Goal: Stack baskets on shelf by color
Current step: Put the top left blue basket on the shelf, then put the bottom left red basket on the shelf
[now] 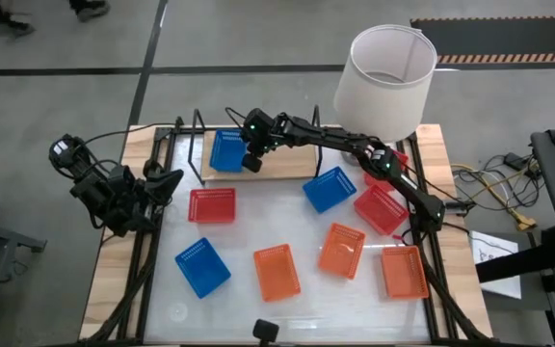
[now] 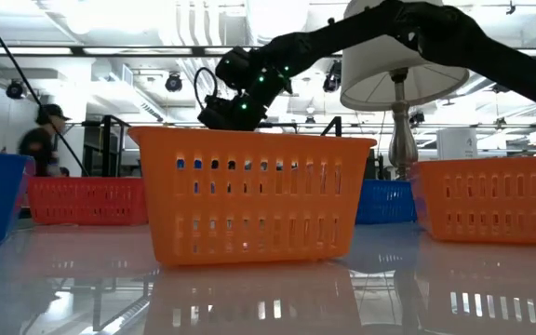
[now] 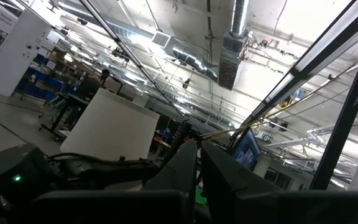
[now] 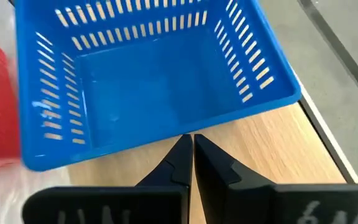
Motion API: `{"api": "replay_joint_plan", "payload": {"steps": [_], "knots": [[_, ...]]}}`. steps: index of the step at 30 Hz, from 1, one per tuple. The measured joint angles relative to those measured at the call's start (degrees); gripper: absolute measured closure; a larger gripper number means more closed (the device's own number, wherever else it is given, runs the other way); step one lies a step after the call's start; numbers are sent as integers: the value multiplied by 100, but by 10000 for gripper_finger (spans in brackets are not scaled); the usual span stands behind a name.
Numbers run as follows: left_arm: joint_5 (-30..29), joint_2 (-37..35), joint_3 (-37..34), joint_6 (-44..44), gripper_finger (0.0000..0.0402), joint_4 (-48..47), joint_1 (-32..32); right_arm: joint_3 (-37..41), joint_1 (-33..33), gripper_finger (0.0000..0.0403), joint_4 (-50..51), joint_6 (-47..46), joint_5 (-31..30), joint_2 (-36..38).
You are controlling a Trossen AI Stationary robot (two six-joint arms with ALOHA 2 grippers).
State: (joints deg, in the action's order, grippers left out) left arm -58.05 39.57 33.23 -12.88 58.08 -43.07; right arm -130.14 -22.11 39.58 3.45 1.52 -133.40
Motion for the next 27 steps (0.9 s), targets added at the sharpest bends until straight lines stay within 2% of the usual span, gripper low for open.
{"api": "replay_joint_plan", "payload": {"steps": [4, 11, 22, 27], "knots": [[-107, 1, 0, -2, 395, 0, 0, 3, 0, 394, 275, 62, 0, 12], [-244, 0, 0, -4, 395, -2, 0, 1, 24, 394, -1007, -112, 3, -154], [-367, 0, 0, 19, 395, -4, 0, -232, 37, 394, 182, -128, 39, 151], [-448, 56, -4, 48, 395, -4, 0, -296, 247, 394, 774, 26, 46, 765]]}}
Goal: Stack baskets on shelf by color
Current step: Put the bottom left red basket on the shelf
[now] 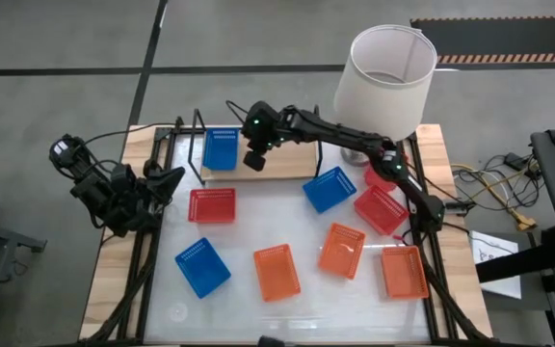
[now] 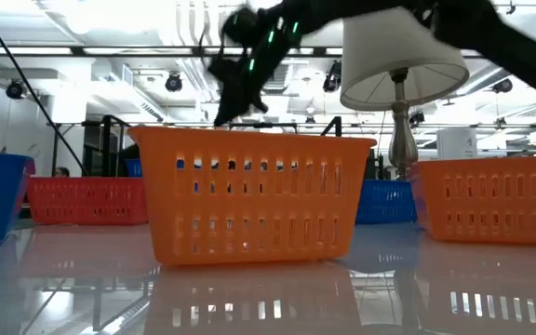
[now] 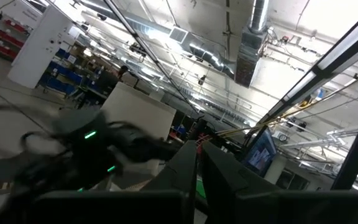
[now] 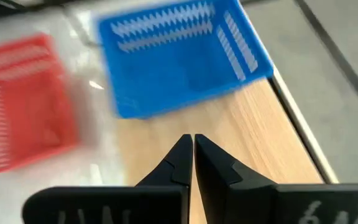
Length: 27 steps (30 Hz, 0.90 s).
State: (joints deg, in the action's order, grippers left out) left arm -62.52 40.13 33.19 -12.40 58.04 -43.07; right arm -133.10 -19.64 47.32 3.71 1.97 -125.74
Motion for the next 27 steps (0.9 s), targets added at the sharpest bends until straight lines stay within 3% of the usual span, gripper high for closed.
{"api": "replay_joint_plan", "payload": {"steps": [13, 21, 25, 27], "knots": [[-1033, 439, -70, 78, 395, -5, 0, 512, 1186, 394, 1124, 197, -59, 2005], [-2322, 1434, 96, 1709, 395, -482, 0, 1517, 1999, 394, 1244, -619, -97, 3034], [-2328, 1912, 140, 2257, 395, -458, 85, 2251, 2426, 394, 1217, -937, -758, 3505], [-2023, 2080, 144, 2520, 395, -466, 144, 2664, 2588, 394, 1076, -1012, -1024, 3750]]}}
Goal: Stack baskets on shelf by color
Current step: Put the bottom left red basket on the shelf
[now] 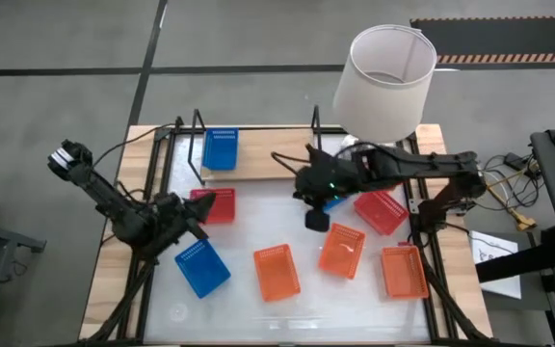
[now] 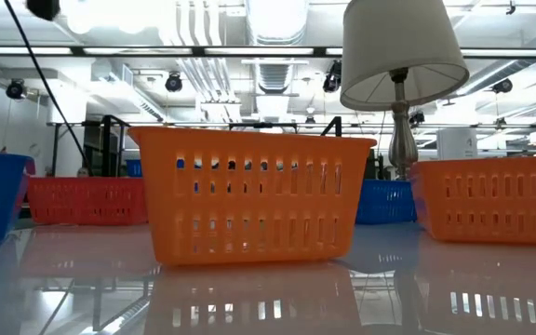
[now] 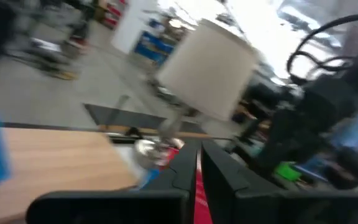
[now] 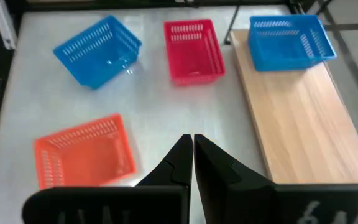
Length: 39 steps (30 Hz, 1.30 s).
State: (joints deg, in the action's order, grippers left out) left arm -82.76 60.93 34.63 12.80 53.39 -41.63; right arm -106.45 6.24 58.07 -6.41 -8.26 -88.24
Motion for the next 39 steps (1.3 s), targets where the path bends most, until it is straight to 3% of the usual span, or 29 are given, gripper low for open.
{"api": "replay_joint_plan", "payload": {"steps": [7, 13, 20, 25, 30, 32, 34, 36, 39], "knots": [[1826, 591, 82, 1395, 395, 6, 604, 1779, 142, 394, -1421, 271, -77, 1073], [2169, 1264, 332, 2833, 395, -143, 1264, 3043, 152, 394, -2030, 180, -32, 2163], [2336, 1686, 1003, 4157, 396, -1674, 1747, 4038, 305, 394, -2165, -2, -32, 3199], [3568, 1851, 1794, 5521, 396, -4024, 2215, 4523, 365, 394, -2287, -31, -32, 3809], [6300, 1825, 2844, 7771, 396, -8810, 2989, 4895, 365, 394, -2283, -43, -33, 4342], [6793, 1890, 3207, 8006, 396, -10397, 3267, 5007, 365, 394, -2286, -40, -32, 4514], [6711, 1898, 3423, 7971, 396, -11057, 3516, 5099, 365, 394, -2283, -47, -32, 4653], [6622, 1864, 3447, 7797, 396, -11139, 3808, 5159, 365, 394, -2291, -68, -30, 4765], [6952, 1911, 3365, 7524, 396, -11054, 4172, 5220, 365, 394, -2290, -68, -30, 4885]]}}
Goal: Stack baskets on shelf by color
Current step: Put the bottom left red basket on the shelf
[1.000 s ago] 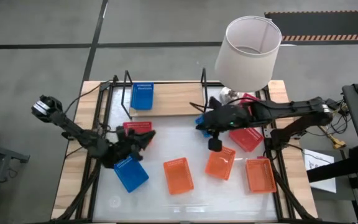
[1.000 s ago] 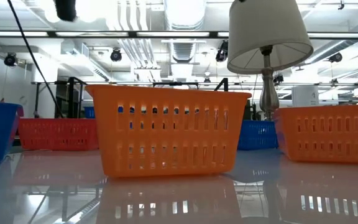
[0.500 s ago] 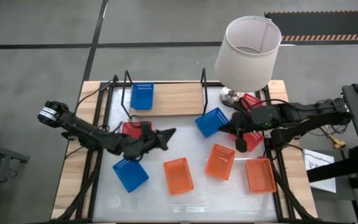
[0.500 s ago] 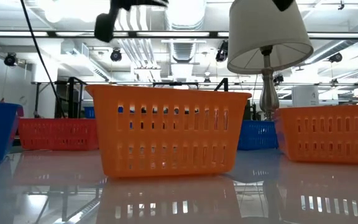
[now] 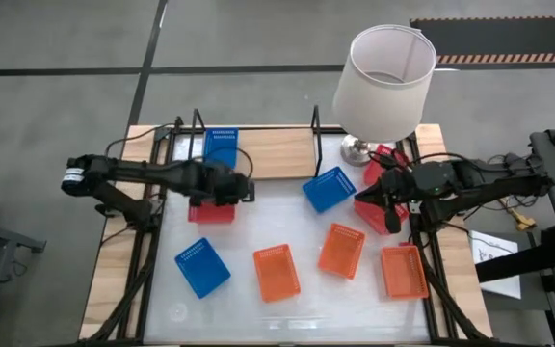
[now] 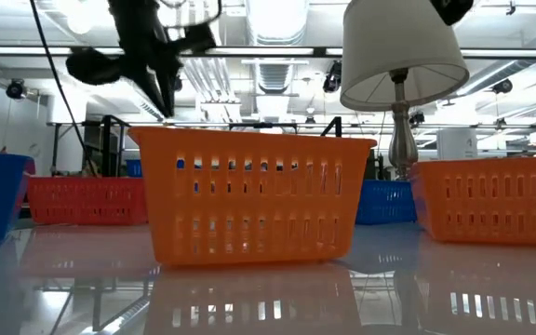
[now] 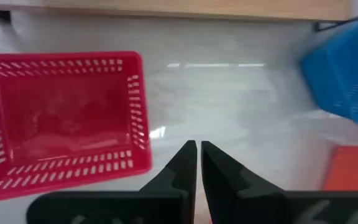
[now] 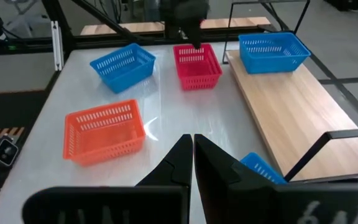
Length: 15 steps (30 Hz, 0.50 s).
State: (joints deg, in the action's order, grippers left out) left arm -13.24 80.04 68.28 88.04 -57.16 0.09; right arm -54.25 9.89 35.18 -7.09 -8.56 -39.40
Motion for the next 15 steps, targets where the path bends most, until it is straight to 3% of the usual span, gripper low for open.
{"api": "replay_joint_plan", "payload": {"steps": [9, 15], "knots": [[175, 378, -136, -46, 391, 135, 226, 17, 0, 394, 44, 21, 13, 109], [152, 742, -232, -154, 334, 101, 234, 17, 0, 394, 55, 68, 13, 109]]}}
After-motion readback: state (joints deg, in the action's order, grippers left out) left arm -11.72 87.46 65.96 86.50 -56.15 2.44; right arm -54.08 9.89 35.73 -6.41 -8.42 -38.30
